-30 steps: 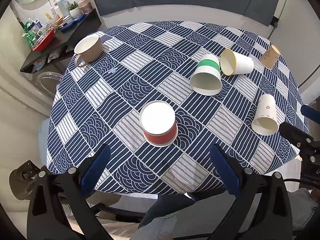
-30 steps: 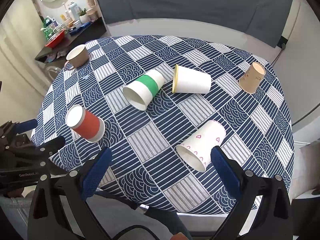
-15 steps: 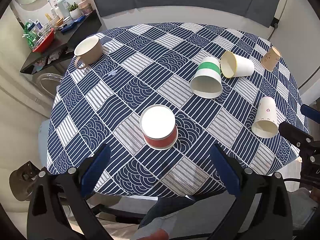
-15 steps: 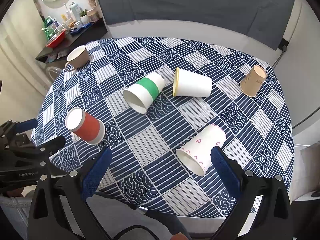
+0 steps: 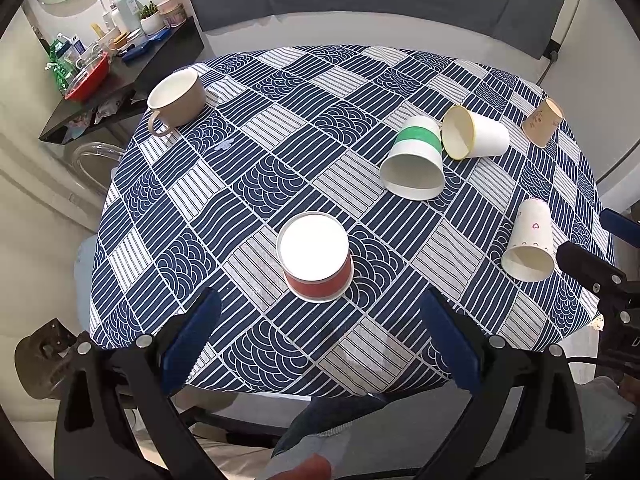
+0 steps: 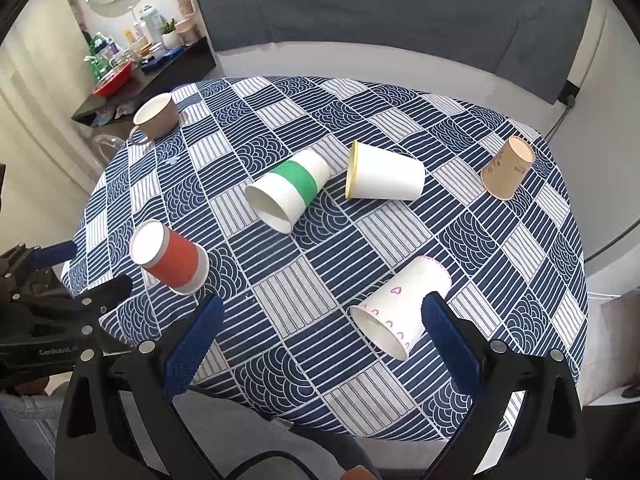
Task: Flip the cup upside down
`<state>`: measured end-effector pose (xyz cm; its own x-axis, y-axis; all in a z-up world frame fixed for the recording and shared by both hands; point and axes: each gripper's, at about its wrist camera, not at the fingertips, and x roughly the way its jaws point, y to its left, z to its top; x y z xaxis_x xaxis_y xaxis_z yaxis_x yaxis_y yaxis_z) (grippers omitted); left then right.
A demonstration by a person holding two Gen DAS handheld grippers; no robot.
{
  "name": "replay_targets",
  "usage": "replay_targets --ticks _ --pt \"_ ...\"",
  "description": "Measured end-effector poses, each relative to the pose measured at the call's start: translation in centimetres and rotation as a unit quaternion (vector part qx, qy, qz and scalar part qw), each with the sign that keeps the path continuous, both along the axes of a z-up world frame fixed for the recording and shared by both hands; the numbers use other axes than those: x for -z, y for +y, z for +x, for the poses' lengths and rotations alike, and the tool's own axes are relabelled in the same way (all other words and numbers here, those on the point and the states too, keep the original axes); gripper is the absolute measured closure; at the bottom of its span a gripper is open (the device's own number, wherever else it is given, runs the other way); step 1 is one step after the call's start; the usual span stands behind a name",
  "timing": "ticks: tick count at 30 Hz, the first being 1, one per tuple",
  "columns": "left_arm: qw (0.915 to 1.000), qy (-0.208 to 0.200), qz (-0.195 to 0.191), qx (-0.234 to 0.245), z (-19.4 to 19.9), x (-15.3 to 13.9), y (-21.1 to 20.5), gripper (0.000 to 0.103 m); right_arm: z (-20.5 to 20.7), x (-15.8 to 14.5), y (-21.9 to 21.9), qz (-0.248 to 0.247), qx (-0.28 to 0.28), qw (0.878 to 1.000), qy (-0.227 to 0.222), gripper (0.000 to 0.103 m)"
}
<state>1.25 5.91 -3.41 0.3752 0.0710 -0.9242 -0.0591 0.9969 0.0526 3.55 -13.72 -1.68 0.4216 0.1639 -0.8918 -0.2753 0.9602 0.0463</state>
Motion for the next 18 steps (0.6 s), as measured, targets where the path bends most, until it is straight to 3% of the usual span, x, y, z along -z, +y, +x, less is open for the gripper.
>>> replay_targets --ticks 18 --pt "1.0 0.006 -0.006 0.004 0.67 0.27 -0.07 0.006 0.47 0.22 0.21 -0.003 -0.001 1.0 0.004 0.008"
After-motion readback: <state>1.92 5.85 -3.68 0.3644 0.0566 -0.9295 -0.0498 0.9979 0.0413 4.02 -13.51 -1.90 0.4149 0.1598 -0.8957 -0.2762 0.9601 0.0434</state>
